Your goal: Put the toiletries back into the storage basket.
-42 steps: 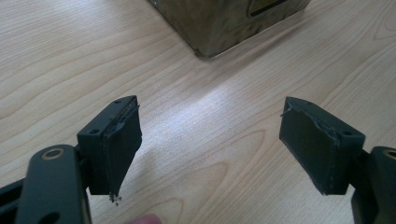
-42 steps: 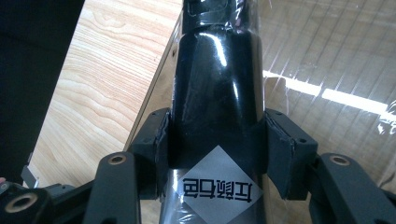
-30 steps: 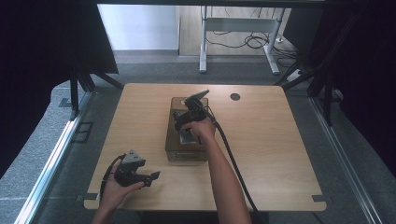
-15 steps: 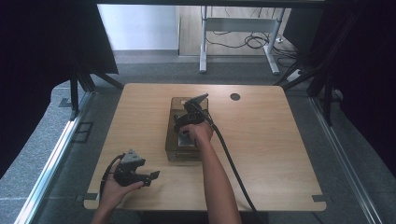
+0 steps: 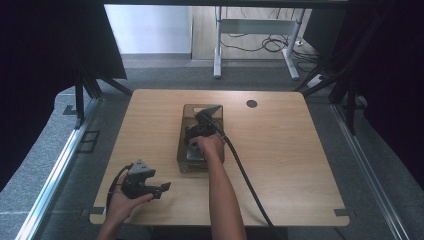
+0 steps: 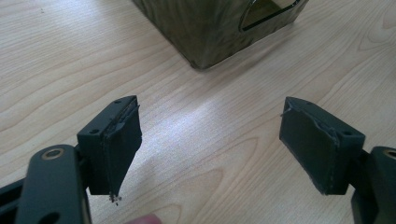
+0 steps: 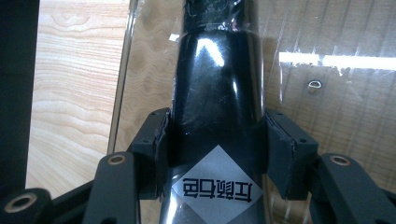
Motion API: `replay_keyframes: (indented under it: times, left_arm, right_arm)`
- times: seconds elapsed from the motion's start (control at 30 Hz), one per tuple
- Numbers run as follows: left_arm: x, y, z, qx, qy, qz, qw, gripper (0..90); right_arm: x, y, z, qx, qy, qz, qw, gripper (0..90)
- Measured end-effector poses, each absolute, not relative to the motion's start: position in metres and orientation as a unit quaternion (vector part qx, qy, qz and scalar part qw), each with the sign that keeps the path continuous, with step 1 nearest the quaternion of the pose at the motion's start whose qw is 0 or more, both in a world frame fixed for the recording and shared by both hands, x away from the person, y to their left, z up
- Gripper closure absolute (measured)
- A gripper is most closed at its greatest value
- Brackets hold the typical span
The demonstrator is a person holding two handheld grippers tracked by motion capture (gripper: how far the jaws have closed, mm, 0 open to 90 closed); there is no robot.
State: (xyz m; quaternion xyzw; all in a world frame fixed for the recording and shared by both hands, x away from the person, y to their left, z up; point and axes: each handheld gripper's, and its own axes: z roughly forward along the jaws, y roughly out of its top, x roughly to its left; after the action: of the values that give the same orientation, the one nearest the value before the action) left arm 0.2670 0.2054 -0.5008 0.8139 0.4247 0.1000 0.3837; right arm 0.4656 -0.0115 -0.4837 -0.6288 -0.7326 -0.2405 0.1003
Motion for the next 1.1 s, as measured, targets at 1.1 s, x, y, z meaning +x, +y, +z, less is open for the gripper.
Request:
replay_keyframes:
  times: [1.1]
  left_arm:
    - [0.268,0.204,-0.503,0.818,0.423,0.099,0.378,21.1]
  right_arm:
    - [0.467,-0.02,-0.473,-0.629,-0.733,-0.237,0.097,40.8]
